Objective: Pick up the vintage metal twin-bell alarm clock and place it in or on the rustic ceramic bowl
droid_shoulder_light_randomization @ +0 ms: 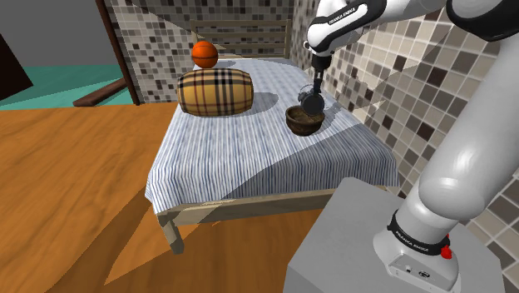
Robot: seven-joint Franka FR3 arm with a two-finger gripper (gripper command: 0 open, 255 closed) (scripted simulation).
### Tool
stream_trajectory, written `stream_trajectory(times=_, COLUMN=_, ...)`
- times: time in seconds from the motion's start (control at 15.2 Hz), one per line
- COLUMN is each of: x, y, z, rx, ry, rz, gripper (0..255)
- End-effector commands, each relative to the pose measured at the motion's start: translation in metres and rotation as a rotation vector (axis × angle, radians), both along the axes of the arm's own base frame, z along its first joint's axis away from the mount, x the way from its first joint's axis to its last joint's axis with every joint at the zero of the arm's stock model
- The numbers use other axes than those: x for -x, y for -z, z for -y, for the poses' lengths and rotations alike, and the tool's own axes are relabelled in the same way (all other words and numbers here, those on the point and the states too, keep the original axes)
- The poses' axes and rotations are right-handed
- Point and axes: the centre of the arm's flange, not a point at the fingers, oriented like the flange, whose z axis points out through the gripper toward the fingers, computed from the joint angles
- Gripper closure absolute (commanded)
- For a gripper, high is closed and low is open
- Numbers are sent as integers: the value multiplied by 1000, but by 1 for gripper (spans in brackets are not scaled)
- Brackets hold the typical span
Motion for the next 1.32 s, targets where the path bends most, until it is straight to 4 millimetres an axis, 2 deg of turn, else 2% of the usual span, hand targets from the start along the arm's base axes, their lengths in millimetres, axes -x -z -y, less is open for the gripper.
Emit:
stream_trajectory(times=0.0, x=0, y=0, z=0, rx=0, ry=0, rz=1, gripper=255)
stream_trajectory(times=0.07, x=0, y=0, z=0, rx=0, ry=0, rz=1, gripper=255)
stream_trajectory(times=0.13, x=0, y=0, z=0, rx=0, ry=0, rz=1, gripper=0)
stream_trajectory(times=0.46, x=0, y=0, z=0, rx=0, ry=0, rz=1, gripper=0)
stream_trajectory(times=0.73, x=3, y=-50, z=-8, rx=0, ry=0, rz=1, gripper=0)
stream_trajectory(times=1.25, x=3, y=-49, z=-8, rx=0, ry=0, rz=1, gripper=0)
